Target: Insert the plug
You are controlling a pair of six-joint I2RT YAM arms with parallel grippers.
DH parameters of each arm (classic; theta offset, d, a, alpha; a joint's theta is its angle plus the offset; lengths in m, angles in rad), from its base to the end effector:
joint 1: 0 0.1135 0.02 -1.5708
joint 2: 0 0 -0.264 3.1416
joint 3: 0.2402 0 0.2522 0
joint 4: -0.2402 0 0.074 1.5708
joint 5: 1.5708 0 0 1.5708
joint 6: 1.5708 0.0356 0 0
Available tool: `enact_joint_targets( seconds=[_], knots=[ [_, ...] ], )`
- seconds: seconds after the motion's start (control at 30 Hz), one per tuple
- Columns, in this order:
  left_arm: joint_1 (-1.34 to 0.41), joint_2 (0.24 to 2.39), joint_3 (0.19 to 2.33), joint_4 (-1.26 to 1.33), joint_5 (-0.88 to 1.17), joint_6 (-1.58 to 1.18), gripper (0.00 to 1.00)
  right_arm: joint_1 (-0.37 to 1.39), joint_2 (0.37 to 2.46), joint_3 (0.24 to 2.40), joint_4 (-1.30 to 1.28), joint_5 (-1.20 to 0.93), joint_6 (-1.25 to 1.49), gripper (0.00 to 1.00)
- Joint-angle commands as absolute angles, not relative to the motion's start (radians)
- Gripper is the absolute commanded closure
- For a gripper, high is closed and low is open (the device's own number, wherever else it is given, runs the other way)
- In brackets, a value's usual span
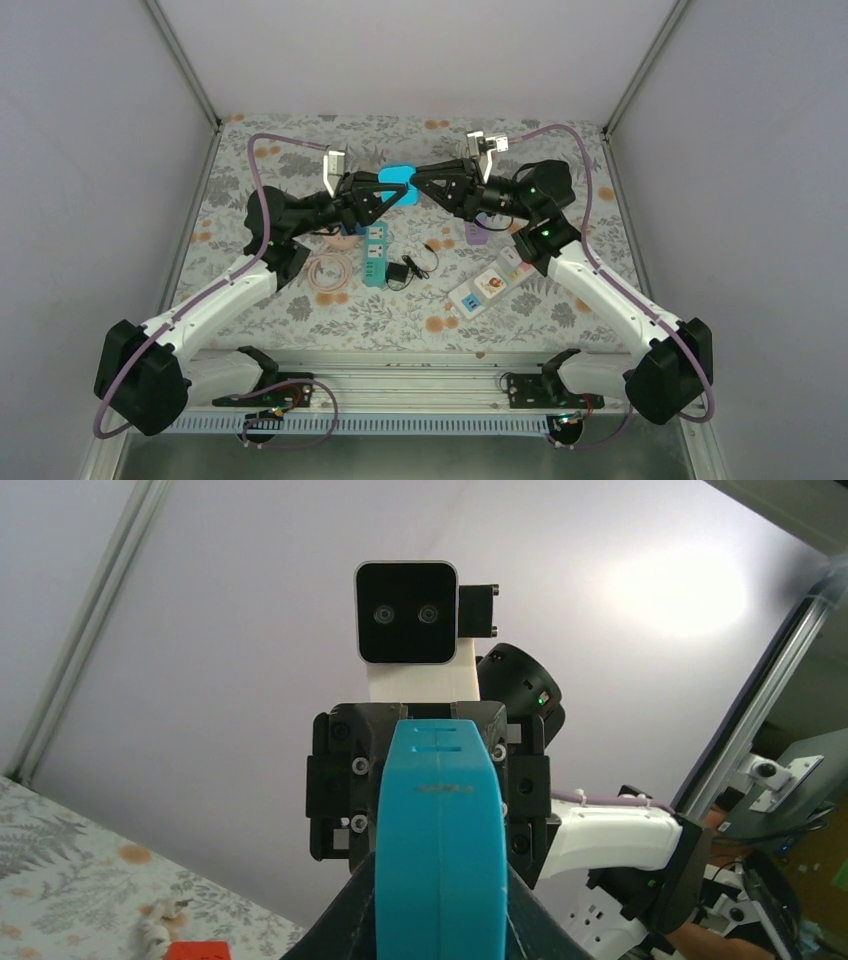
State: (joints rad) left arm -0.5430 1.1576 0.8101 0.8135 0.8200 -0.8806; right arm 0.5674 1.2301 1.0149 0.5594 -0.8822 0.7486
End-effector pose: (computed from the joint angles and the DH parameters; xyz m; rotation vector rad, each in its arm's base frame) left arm 0.2028 -0.1528 0.3724 0.6259 1.3113 -1.6491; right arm 0.2170 0.1709 0.4012 -0.7484 1.3691 1.6099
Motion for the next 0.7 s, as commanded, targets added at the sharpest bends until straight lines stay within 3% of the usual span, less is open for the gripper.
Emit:
enact_joint_targets(
  seconds=[0.0, 0.17, 0.53, 0.6, 0.67],
  knots=[
    [-0.555, 1.163, 0.804, 0.872, 0.84, -0.912, 0.79, 0.579, 1.241, 0.997, 0.611, -0.87, 0.755, 0.96],
    [-0.555, 1.17, 0.804, 0.89, 0.849, -0.927, 0.69, 0.581, 1.239, 0.991, 0.602, -0.86, 0.742, 0.96],
    [-0.563, 1.195, 0.822, 0.873, 0.863, -0.942, 0.7, 0.58, 1.24, 0.991, 0.59, -0.843, 0.716, 0.96],
    [-0.563, 1.195, 0.824, 0.861, 0.859, -0.935, 0.73, 0.581, 1.241, 0.992, 0.587, -0.842, 0.713, 0.96],
    [-0.563, 1.194, 0.823, 0.853, 0.851, -0.931, 0.82, 0.58, 1.244, 0.992, 0.587, -0.844, 0.713, 0.96]
  ],
)
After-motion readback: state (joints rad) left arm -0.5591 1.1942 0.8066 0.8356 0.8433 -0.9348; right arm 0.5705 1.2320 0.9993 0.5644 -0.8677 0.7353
